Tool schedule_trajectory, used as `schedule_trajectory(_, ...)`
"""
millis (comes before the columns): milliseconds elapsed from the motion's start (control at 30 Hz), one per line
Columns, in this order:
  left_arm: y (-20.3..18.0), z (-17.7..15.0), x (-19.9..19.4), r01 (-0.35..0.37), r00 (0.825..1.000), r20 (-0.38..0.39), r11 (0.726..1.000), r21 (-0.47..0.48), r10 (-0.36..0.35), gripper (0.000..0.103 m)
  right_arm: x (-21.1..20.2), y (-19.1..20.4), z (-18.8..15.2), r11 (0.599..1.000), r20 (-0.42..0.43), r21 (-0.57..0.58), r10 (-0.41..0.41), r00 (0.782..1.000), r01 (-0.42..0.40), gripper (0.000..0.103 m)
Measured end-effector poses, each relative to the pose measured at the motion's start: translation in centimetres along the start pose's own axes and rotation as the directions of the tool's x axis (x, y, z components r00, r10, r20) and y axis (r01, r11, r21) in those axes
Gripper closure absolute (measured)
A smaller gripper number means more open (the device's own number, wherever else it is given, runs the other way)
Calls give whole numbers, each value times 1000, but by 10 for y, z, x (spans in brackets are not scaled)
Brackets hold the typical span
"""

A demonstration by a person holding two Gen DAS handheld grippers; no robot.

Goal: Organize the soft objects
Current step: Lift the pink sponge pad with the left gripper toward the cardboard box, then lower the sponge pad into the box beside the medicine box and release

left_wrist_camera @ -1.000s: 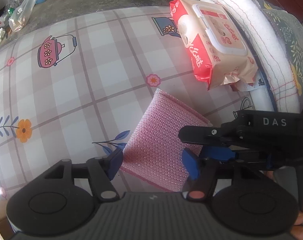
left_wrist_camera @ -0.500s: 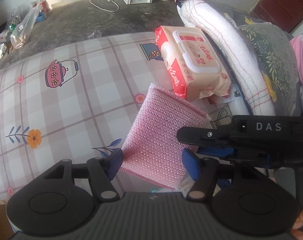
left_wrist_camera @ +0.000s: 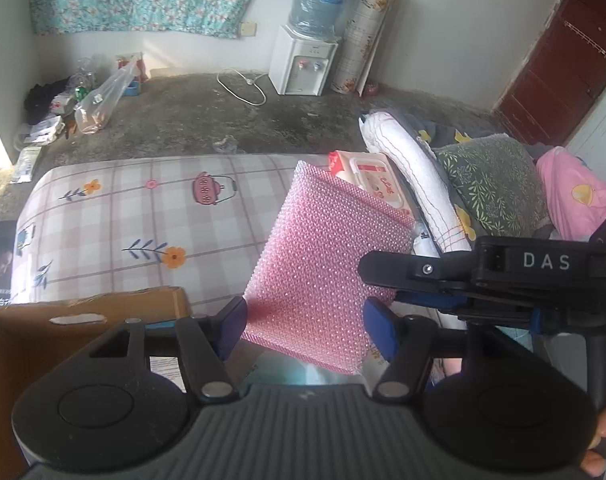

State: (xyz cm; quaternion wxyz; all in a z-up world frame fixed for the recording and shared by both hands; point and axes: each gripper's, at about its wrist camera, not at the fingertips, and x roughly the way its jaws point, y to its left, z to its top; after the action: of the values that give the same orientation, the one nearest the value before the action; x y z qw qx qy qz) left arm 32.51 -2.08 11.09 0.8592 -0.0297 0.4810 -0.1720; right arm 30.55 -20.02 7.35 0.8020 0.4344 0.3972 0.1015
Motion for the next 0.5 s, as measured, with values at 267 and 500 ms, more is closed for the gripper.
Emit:
schedule_trajectory(267, 98, -59, -35, -94, 996, -13, 979, -183, 93, 38, 80, 81, -69, 993, -198, -113, -9, 980, -13, 70)
schedule_trajectory(500, 199, -107, 13, -93, 982, -188, 900, -426, 13, 53, 189, 92, -121, 986, -376, -152, -122, 919, 69, 73)
